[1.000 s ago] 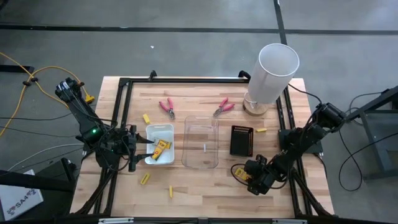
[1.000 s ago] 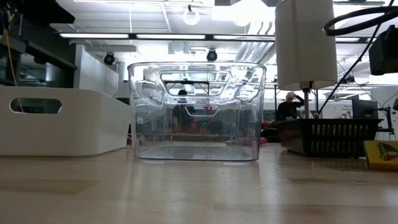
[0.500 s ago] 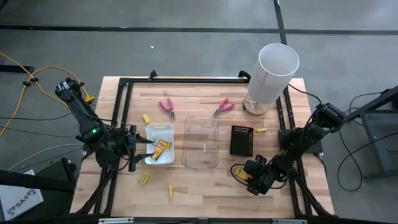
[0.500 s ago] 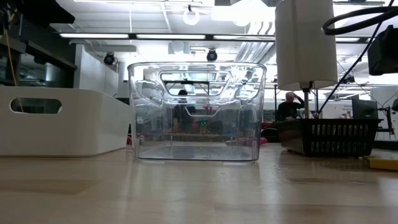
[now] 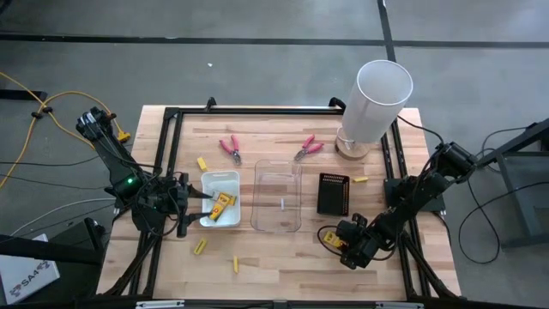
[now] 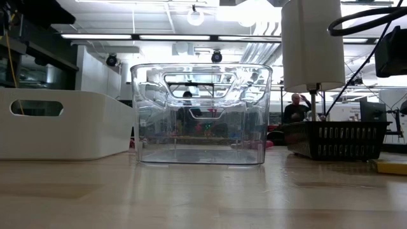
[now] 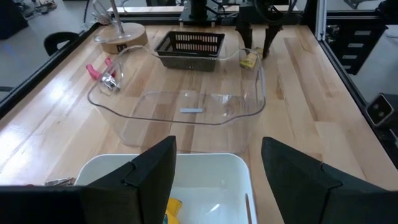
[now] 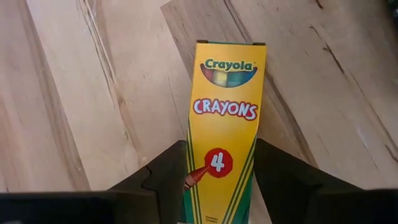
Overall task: Pick & Place School Supplies
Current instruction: Put the crayon box into the white bin
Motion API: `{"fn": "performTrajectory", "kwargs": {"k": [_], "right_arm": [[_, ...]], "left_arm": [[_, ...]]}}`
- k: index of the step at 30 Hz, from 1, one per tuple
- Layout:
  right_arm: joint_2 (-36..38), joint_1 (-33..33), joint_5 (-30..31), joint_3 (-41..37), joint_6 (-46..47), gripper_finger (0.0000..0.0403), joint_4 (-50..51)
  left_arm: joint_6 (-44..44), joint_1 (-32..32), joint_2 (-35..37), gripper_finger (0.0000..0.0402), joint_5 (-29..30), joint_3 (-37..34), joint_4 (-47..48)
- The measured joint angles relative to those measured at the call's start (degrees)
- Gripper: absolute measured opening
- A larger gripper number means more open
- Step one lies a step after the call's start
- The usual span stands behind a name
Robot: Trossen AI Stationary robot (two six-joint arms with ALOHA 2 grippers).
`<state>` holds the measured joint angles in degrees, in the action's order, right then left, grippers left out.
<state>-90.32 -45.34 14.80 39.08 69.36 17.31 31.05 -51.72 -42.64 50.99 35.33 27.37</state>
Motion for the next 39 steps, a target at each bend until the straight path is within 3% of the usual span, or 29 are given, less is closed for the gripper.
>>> {"fn": "performTrajectory", "kwargs": {"k": [9, 22, 32, 39], "right_arm": [[0.0, 0.0, 0.2, 0.0, -0.1, 0.0167, -0.5], [0.0, 0.5, 0.2, 0.1, 4.8, 0.0227, 1.5], [0.0, 0.5, 0.7, -1.3, 7.5, 0.023, 1.9], [0.0, 0.4, 0.3, -1.6, 5.4, 0.0228, -3.3]], "left_arm": [[0.0, 0.0, 0.0, 0.023, -1.6, 0.0, 0.0], [0.0, 0.0, 0.0, 0.023, -1.7, 0.0, 0.0], [0.0, 0.0, 0.0, 0.023, -1.7, 0.0, 0.0], [0.0, 0.0, 0.0, 0.023, -1.8, 0.0, 0.0]]}}
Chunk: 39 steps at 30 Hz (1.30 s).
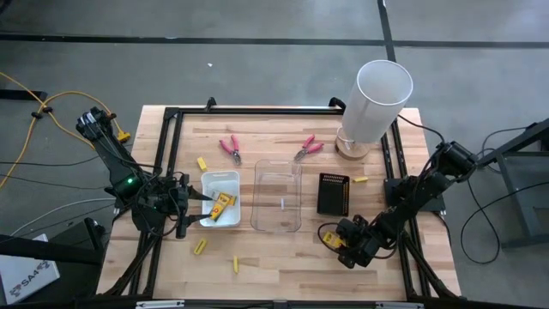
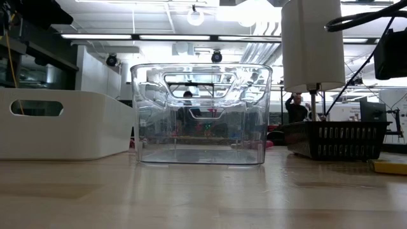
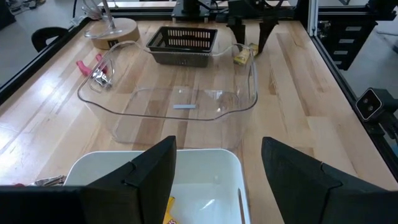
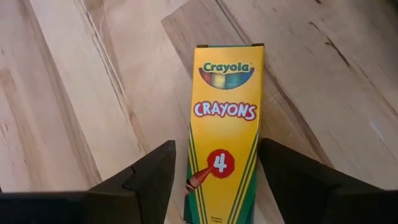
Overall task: Pick & Place School Supplies
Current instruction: Put the crayon box into the white bin
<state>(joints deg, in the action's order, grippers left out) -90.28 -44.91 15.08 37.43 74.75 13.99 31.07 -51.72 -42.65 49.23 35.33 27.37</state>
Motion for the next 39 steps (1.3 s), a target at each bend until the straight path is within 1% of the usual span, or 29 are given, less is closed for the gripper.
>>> {"fn": "performTrajectory", "kwargs": {"k": [10, 21, 32, 39], "right_arm": [[-0.1, 0.0, 1.2, 0.2, -0.1, 0.0204, 4.3], [-0.1, 0.0, 1.5, 0.1, -1.0, 0.0162, 5.1], [-0.1, 0.0, 1.2, 0.0, -3.0, 0.0129, 1.3], [-0.1, -0.1, 1.1, 0.0, -4.6, 0.0116, -1.1]], "left_arm": [[1.0, 0.0, 0.0, 0.023, 0.0, 0.0, 0.0], [1.1, 0.0, 0.0, 0.023, 0.0, 0.0, 0.0], [1.1, 0.0, 0.0, 0.023, 0.0, 0.0, 0.0], [1.1, 0.0, 0.0, 0.023, 0.0, 0.0, 0.0]]}}
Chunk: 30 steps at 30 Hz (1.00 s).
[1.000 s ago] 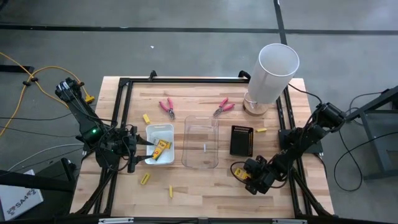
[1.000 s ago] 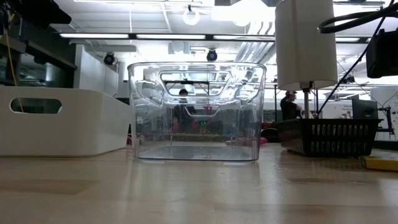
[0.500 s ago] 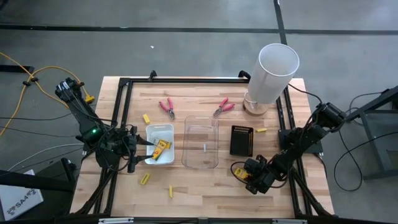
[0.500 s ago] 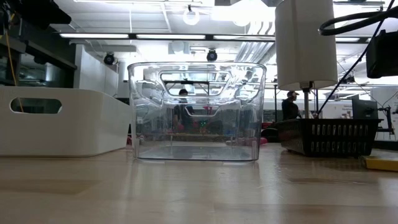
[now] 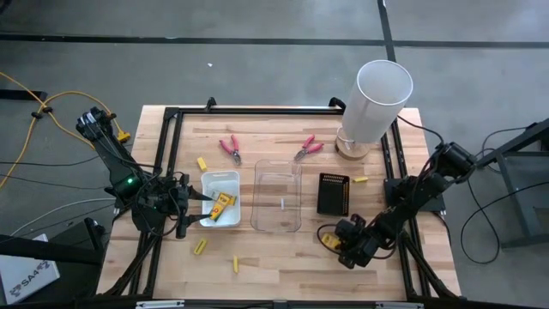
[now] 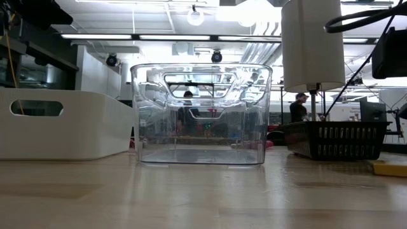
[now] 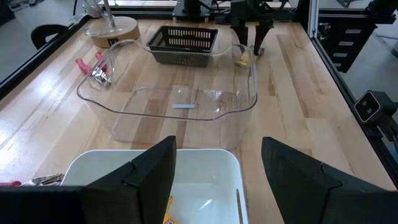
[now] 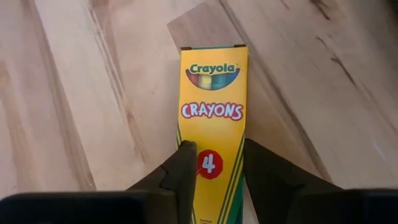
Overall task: Pick & Place School Supplies
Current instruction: Put the crayon box into the white bin
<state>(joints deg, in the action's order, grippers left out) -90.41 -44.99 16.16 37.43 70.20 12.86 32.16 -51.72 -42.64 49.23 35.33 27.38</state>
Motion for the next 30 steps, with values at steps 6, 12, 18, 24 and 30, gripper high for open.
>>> {"fn": "performTrajectory", "kwargs": {"k": [6, 12, 18, 24, 30], "right_arm": [[-0.1, 0.0, -0.2, 0.0, -0.1, 0.0106, -1.7], [-0.1, 0.0, -0.5, 0.1, -0.2, 0.0086, -1.8], [0.0, 0.0, -0.5, 0.1, -1.2, 0.0062, -1.9], [0.0, 0.0, -0.5, 0.1, -3.1, 0.0042, -2.9], [0.0, -0.1, -0.8, 2.1, -8.6, 0.0023, -3.9]], "left_arm": [[0.0, 0.0, 0.0, 0.023, 0.0, 0.0, 0.0], [0.0, 0.0, 0.0, 0.023, 0.0, 0.0, 0.0], [0.0, 0.0, 0.0, 0.023, 0.0, 0.0, 0.0], [0.3, 0.0, 0.0, 0.023, 0.0, 0.0, 0.0], [0.8, 0.0, 0.0, 0.023, 0.0, 0.0, 0.0]]}}
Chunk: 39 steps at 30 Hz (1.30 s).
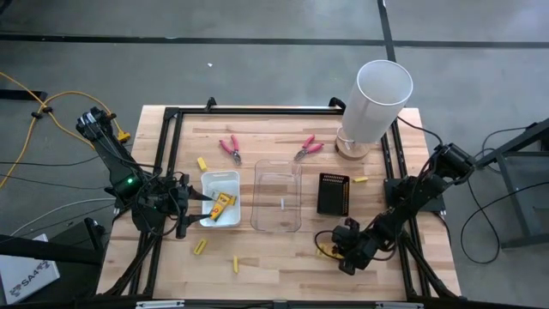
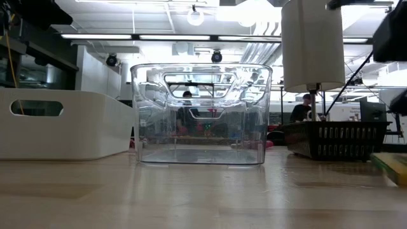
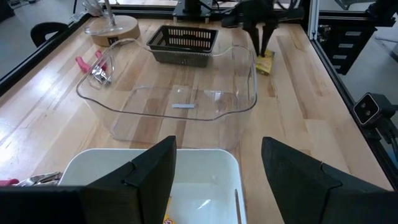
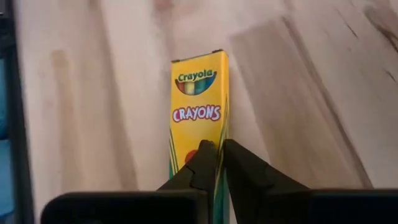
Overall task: Pick & Place School Supplies
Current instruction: Put the crayon box into the white bin
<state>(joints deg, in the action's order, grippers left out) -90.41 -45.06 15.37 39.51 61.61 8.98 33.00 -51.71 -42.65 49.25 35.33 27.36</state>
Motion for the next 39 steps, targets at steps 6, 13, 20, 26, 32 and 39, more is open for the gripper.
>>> {"fn": "performTrajectory", "kwargs": {"k": [6, 13, 20, 26, 32, 39], "right_arm": [[0.0, 0.0, 0.3, 3.7, -5.0, 0.0003, 1.0], [0.0, 0.0, 0.8, 4.2, -5.0, 0.0003, 1.4], [0.0, 0.0, -0.7, 4.2, -4.5, 0.0003, 1.3], [0.0, 0.0, -1.7, 4.2, -7.3, 0.0003, -0.4], [0.0, 0.1, -2.1, 4.3, -9.1, 0.0043, -2.5], [0.0, 0.1, -0.2, 4.3, -9.0, 0.0133, -2.3]], "left_arm": [[0.0, 0.0, 0.0, 0.023, 0.0, 0.0, 0.0], [0.0, 0.0, 0.0, 0.023, 0.0, 0.0, 0.0], [0.0, 0.0, 0.0, 0.023, 0.0, 0.0, 0.0], [0.0, 0.0, 0.0, 0.023, 0.0, 0.0, 0.0], [0.0, 0.0, 0.0, 0.023, 0.0, 0.0, 0.0], [0.0, 0.0, 0.0, 0.023, 0.0, 0.0, 0.0]]}}
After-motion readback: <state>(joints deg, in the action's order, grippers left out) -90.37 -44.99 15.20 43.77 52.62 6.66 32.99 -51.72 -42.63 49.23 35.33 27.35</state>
